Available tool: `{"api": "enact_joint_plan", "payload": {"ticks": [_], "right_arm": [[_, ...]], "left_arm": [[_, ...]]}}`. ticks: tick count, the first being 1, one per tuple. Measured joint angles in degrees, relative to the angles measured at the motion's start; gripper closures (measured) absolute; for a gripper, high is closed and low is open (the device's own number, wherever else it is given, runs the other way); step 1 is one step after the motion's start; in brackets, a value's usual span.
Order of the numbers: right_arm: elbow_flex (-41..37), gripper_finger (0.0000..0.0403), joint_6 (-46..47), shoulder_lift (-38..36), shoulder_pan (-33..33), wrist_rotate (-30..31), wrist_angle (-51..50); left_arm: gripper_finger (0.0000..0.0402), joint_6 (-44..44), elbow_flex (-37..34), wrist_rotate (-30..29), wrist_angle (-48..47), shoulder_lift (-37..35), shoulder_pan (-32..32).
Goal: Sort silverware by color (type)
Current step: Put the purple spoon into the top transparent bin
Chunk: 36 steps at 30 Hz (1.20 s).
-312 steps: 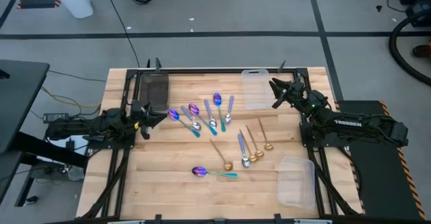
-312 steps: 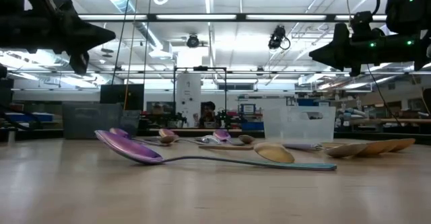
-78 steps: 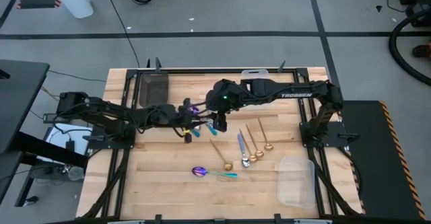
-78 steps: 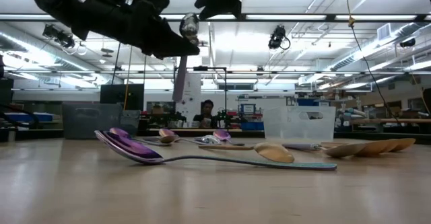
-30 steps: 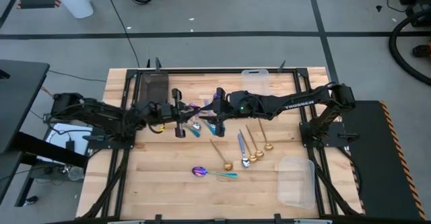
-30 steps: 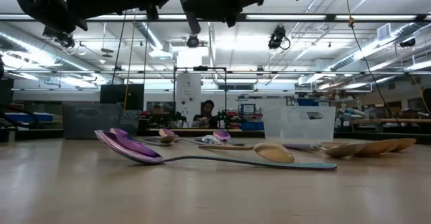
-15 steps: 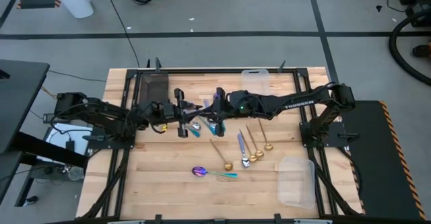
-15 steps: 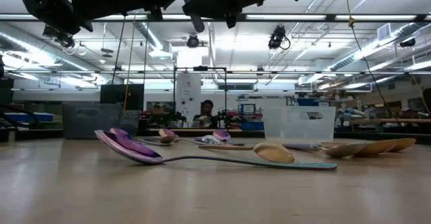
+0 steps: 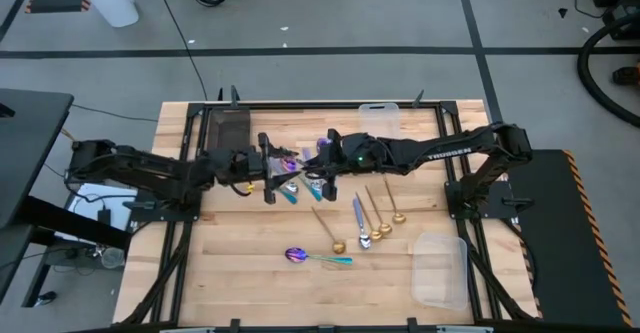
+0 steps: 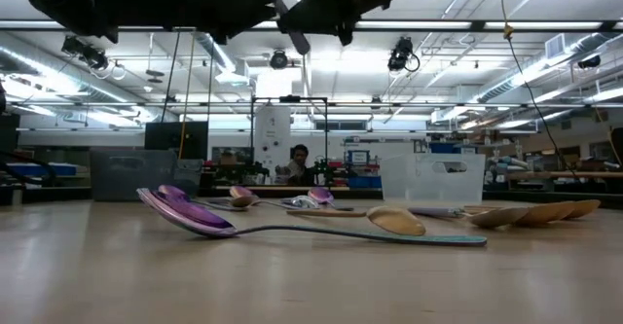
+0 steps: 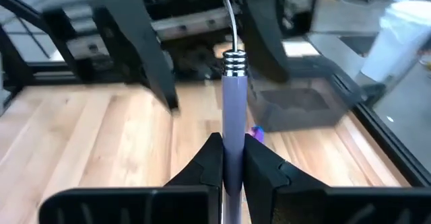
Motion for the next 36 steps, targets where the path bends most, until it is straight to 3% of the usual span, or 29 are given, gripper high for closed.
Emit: {"api": "enact_joint_plan", "payload": {"ticks": [3, 10, 21, 29, 36], "right_arm": [[0.00, 0.0361, 0.16, -1.27, -0.04, 1.51, -2.98], [0.00, 0.0359, 0.88, -3.31, -2.41, 7.03, -7.11], [0.00, 0.0356, 12.84, -3.31, -11.40, 13.14, -22.47], [0.00, 0.0356, 20.88, -3.31, -17.20, 15.30, -33.61], [0.00, 0.0355, 22.51, -3.22, -20.74, 15.36, -38.69]], "left_arm": [[0.0160, -0.03, 0.02, -0.38, -5.67, -3.05, -0.02], [0.0170, 0.04, 0.02, -7.98, -13.77, -9.47, 0.00], [0.0170, 1.27, 0.02, -8.51, -26.09, -15.70, -0.01], [0.0171, 3.01, 0.02, -8.51, -26.76, -15.75, 0.00], [0.0171, 3.01, 0.02, -8.51, -26.87, -15.75, -0.01]]}}
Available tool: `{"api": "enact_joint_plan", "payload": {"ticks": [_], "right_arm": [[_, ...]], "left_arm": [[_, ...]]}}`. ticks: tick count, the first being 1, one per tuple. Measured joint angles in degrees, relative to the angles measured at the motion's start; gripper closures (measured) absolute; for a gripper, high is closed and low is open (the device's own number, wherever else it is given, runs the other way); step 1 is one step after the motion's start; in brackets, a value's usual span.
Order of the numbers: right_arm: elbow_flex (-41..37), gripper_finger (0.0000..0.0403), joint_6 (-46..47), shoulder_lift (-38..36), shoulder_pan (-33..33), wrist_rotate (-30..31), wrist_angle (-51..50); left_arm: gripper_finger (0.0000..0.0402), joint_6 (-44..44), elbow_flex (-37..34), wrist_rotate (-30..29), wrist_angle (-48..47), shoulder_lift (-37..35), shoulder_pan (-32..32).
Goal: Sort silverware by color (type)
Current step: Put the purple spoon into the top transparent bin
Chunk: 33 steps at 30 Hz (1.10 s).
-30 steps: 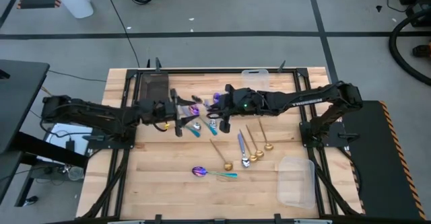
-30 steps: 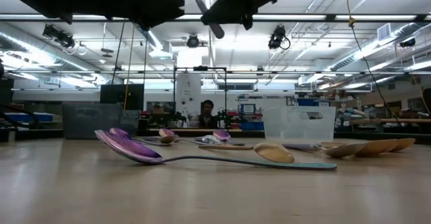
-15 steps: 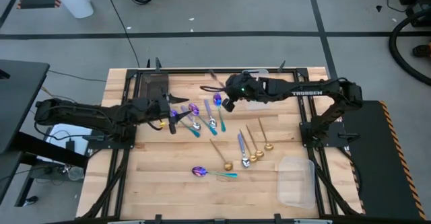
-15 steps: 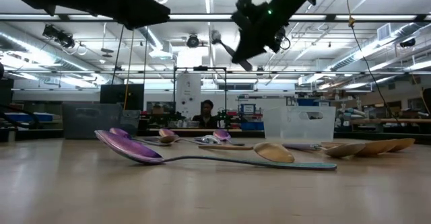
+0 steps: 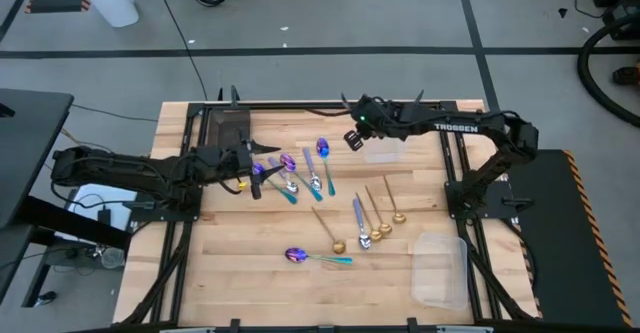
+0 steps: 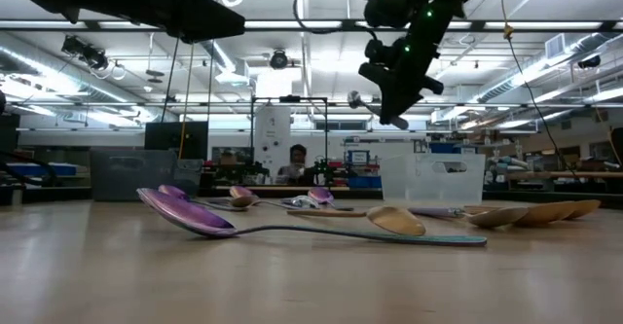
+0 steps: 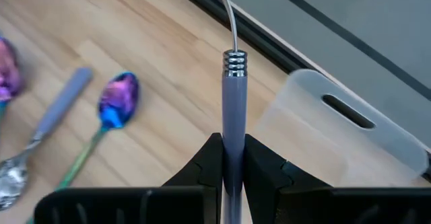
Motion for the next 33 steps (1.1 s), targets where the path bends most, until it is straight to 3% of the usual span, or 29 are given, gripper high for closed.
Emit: {"api": "enact_joint_plan", "payload": {"ticks": [6, 14, 33], "right_arm": [[-0.63, 0.0355, 0.41, 0.09, -2.17, 0.80, -2.58], [-6.94, 0.0355, 3.15, 0.14, -6.35, -0.81, -2.77], [-16.99, 0.0355, 4.42, 0.14, -10.94, -9.88, 5.26]], "left_arm": [[0.0171, 0.00, 0.00, 0.00, -0.45, 0.00, -0.01], [0.0171, -0.23, 0.00, 0.00, -0.79, 0.00, -0.01], [0.0171, -1.17, 0.00, 1.69, -0.64, 0.00, -0.01]]}}
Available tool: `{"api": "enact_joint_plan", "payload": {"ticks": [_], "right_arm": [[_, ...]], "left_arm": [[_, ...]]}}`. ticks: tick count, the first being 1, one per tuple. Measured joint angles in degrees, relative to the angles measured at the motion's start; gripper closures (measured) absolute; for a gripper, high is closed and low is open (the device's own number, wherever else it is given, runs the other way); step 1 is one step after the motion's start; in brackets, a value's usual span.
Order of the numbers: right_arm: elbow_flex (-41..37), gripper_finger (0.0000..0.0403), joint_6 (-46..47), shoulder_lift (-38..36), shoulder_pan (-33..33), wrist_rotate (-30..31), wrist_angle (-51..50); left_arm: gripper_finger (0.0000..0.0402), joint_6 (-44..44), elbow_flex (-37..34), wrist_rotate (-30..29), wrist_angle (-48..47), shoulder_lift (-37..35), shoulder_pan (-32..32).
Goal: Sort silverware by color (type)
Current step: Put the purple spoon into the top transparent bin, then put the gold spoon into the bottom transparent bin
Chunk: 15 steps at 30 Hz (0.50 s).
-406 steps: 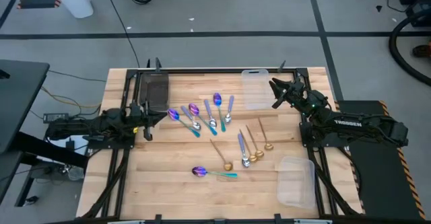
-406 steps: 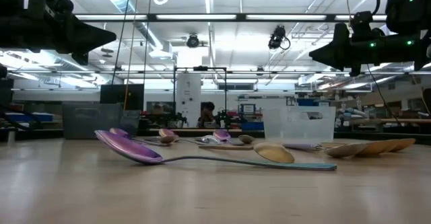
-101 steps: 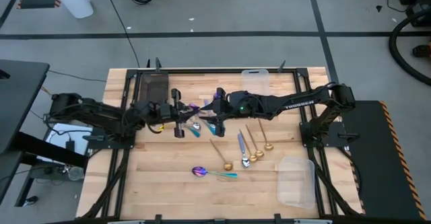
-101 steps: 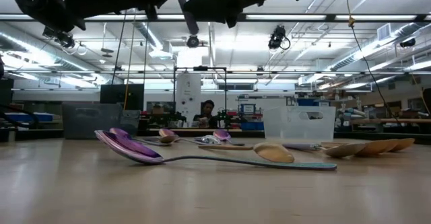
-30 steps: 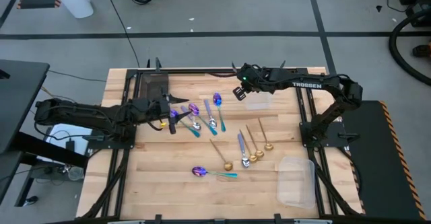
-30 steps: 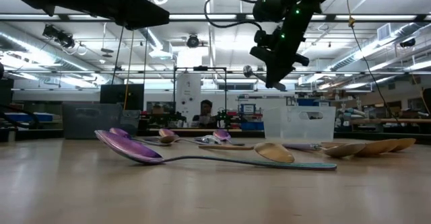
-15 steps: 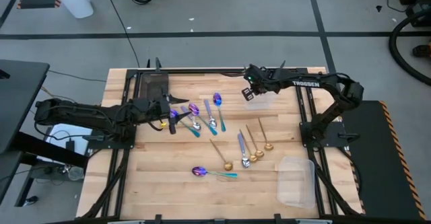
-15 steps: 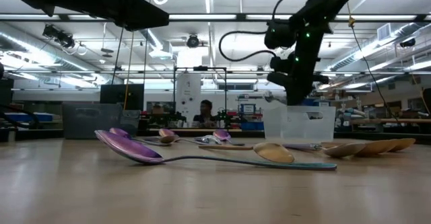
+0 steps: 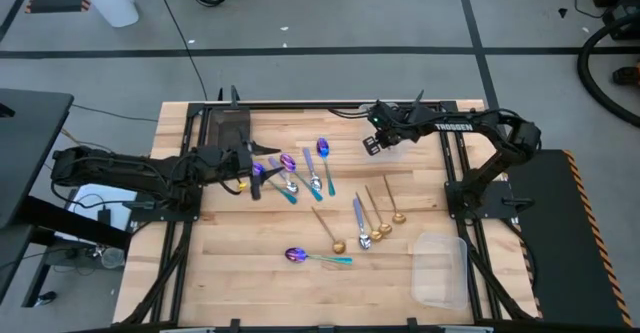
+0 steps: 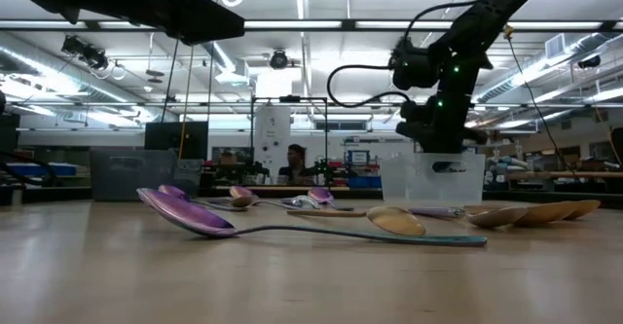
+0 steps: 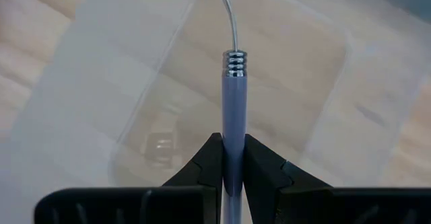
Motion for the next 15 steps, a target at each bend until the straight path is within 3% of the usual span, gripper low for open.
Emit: {"api": "enact_joint_plan", "payload": {"ticks": [10, 15], "right_arm": [[-0.10, 0.0309, 0.30, 0.00, -1.26, -4.40, -0.01], [0.14, 0.0292, 0.22, 0.00, -1.41, -6.36, -0.22]], "left_arm": [[0.0171, 0.94, 0.00, 3.82, -0.06, 0.00, 0.00], [0.0171, 4.38, 0.00, 4.91, -4.51, 0.04, 0.00]]}}
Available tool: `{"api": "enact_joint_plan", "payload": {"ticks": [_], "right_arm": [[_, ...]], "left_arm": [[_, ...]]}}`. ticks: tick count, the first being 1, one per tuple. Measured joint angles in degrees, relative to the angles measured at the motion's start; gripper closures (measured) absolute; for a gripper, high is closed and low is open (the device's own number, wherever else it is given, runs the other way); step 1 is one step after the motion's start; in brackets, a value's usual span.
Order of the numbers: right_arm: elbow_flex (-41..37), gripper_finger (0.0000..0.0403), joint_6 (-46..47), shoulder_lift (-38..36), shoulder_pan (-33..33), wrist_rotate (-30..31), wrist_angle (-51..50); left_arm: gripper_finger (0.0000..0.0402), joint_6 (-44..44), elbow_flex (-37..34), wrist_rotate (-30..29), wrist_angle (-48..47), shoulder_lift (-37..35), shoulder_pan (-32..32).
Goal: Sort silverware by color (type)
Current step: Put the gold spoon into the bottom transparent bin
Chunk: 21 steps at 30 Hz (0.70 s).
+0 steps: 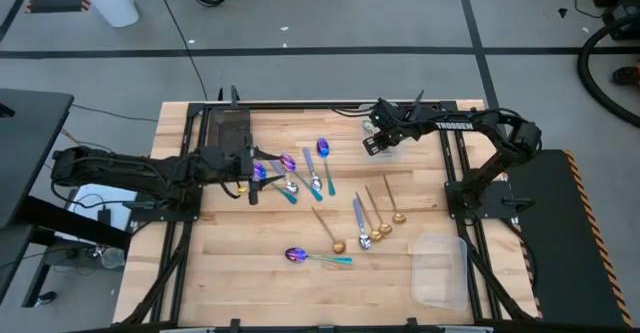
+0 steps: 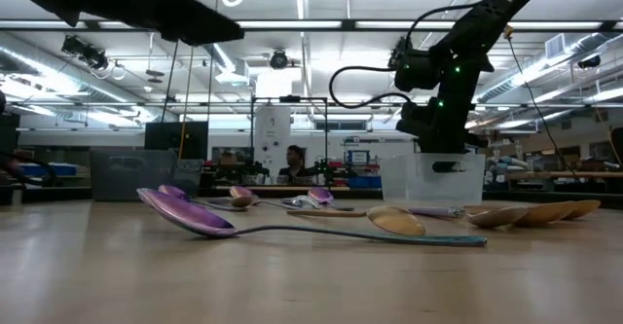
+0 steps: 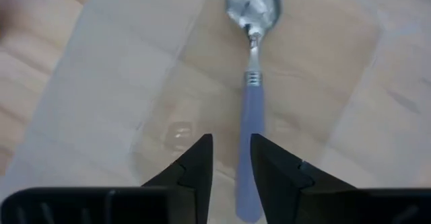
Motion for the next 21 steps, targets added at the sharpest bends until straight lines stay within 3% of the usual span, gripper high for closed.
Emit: {"api": "enact_joint_plan", "payload": {"ticks": [7, 13, 21], "right_arm": [[6.49, 0.0290, -1.52, -0.02, 1.64, 0.32, -3.95], [13.32, 0.0291, -1.10, -0.04, 5.54, 8.92, -7.48], [17.18, 0.0292, -1.21, -0.05, 13.03, 11.35, -2.48]], "left_arm": [[0.0171, -0.14, -0.02, -0.02, -3.23, 0.05, 0.79], [0.0171, -0.19, -0.02, -0.22, -3.14, 0.05, 0.76], [0.0171, -0.59, -0.02, -0.23, -3.11, 0.05, 0.76]]}}
